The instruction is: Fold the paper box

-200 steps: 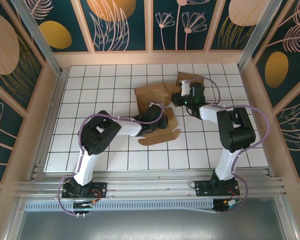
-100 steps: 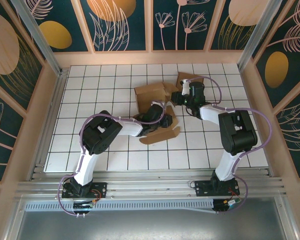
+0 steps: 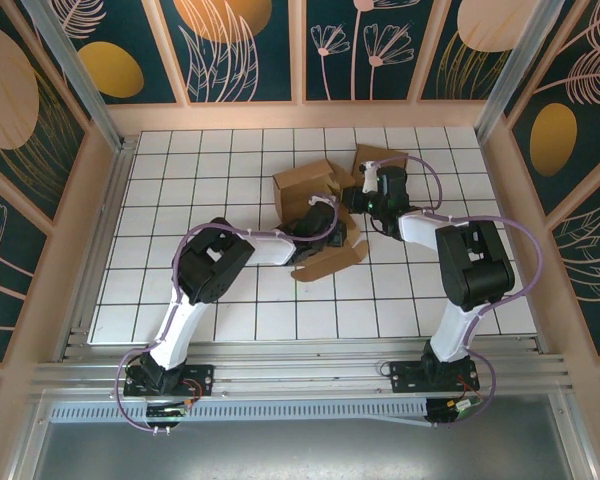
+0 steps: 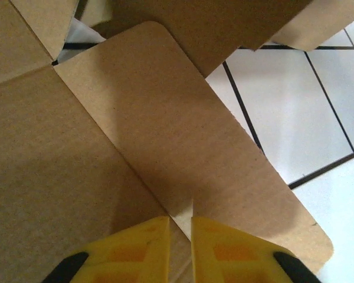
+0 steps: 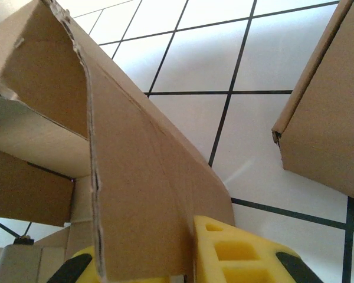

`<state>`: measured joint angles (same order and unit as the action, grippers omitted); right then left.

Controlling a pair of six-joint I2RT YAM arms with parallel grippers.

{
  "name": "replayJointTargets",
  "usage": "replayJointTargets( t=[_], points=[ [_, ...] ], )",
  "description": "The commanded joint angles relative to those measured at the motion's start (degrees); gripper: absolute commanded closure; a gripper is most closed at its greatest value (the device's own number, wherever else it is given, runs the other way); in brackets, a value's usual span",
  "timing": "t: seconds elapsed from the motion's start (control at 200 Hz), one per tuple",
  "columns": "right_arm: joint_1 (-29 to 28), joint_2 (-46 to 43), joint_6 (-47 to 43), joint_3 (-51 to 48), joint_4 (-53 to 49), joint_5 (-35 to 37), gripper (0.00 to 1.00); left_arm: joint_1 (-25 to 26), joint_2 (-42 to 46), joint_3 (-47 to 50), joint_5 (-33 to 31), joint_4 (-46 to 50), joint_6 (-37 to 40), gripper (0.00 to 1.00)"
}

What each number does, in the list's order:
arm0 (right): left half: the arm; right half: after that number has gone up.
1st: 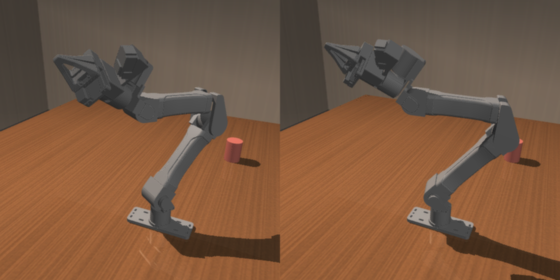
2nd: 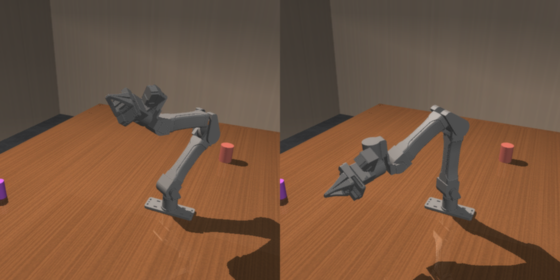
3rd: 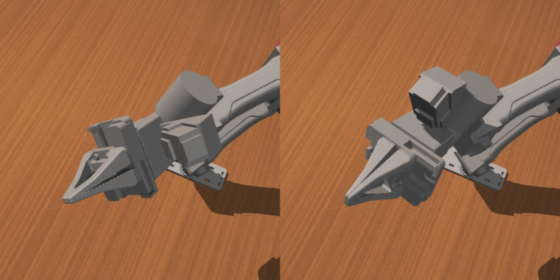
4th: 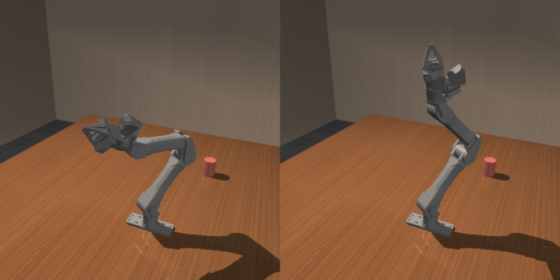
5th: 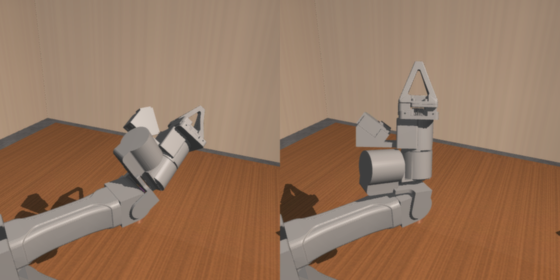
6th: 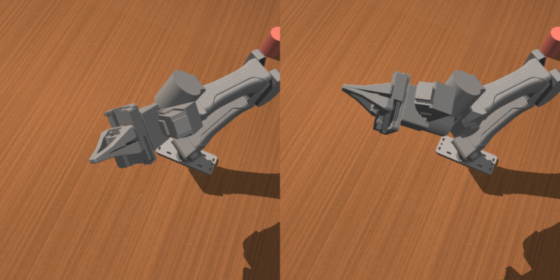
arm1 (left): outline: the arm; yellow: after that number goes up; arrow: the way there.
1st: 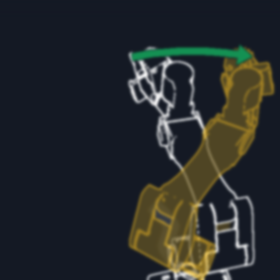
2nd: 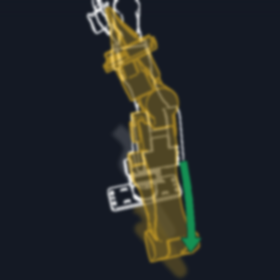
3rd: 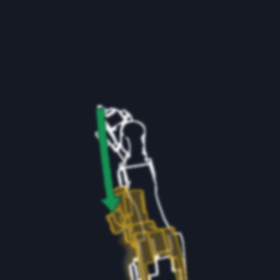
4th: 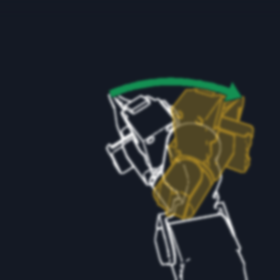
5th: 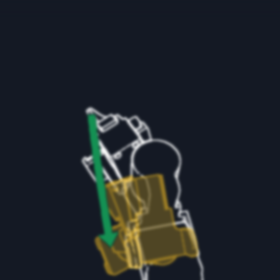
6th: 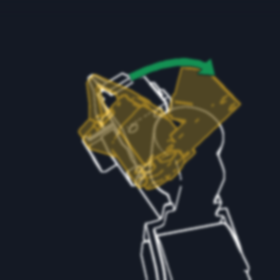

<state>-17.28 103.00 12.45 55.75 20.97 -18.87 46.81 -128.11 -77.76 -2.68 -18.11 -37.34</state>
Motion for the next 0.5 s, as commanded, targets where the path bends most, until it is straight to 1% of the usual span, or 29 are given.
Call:
replayJointTargets(
  t=[0.0, 0.14, 0.21, 0.29, 0.43, 0.496],
  points=[
    [-0.74, -2.19, 2.98, 0.75, -1.06, 0.34, 0.83, -0.19, -4.72, -1.16, -2.13, 9.4, 3.85, 0.86],
    [-0.77, -2.28, 4.16, 3.37, -3.13, 0.46, 0.83, -0.19, -6.23, -1.31, -0.25, 11.59, 6.11, 0.87],
    [-0.82, -2.09, 3.54, 5.28, -4.94, 1.06, 0.83, -0.22, -5.48, 0.41, 0.25, 10.81, 7.07, 0.89],
    [-0.76, -1.76, 1.81, 7.59, -7.53, 2.43, 0.84, -0.26, -3.99, 2.42, 1.15, 10.03, 8.3, 0.88],
    [-0.9, -1.2, -0.14, 9.56, -10.74, 5.54, 0.85, -0.23, 2.19, 7.33, 1.47, 6.97, 8.73, 0.76],
    [-1.4, -1.64, -0.7, 9.22, -11.18, 7.21, 0.86, -0.28, 5.9, 9.77, 1.24, 4.96, 8.37, 0.74]
  ],
)
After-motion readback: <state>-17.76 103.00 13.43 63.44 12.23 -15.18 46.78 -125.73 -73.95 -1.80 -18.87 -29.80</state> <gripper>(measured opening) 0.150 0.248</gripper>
